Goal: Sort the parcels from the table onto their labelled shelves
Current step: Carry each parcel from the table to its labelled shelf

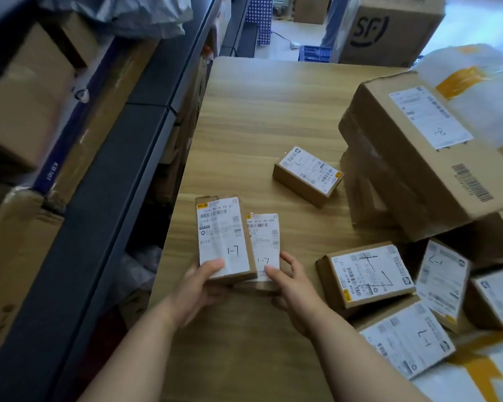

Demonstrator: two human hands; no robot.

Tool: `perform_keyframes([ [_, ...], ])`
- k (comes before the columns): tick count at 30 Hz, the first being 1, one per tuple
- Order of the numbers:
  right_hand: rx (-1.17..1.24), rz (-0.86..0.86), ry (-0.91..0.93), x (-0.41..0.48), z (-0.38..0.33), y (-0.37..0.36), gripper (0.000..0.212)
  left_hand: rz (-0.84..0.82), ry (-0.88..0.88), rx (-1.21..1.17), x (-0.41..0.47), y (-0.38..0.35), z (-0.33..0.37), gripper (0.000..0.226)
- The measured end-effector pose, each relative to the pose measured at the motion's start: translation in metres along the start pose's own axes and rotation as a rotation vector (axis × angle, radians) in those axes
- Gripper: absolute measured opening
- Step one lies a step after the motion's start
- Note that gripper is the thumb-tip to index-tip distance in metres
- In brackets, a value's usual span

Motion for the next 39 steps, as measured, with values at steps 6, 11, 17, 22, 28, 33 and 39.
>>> perform_keyframes([
  [6,-0.021,-0.009,0.220,-0.040,-0.031,-0.003,0.047,0.084,-0.222,-0.154,-0.056,0.007,0.007,0.064],
  [11,-0.022,-0.084,0.333,-0.089,-0.043,0.009,0.047,0.278,-0.341,0.006,-0.118,-0.019,0.009,0.057],
  [17,-0.127,-0.309,0.405,-0.167,-0.027,0.024,0.043,0.501,-0.512,0.113,-0.216,-0.099,-0.026,0.046],
  [22,-0.225,-0.497,0.421,-0.231,-0.004,0.035,0.040,0.681,-0.560,0.027,-0.297,-0.157,-0.084,0.045],
  [28,-0.323,-0.750,0.350,-0.304,0.032,0.010,0.047,0.969,-0.637,-0.033,-0.398,-0.192,-0.148,0.068],
  [33,-0.440,-0.983,0.344,-0.377,0.079,-0.028,0.039,1.202,-0.684,-0.137,-0.490,-0.213,-0.210,0.065],
  [39,-0.650,-1.207,0.374,-0.470,0.157,-0.070,0.037,1.435,-0.714,-0.246,-0.601,-0.250,-0.293,0.057],
])
Point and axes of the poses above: each hand's wrist, its own x-axis towards the middle knuckle, its own y-axis out of the back of the hand, z = x × y, the point moved 3 cm from there along x, towards the middle knuckle, and after that the axes turned 7 degrees about -z, right-handed, at the moved point
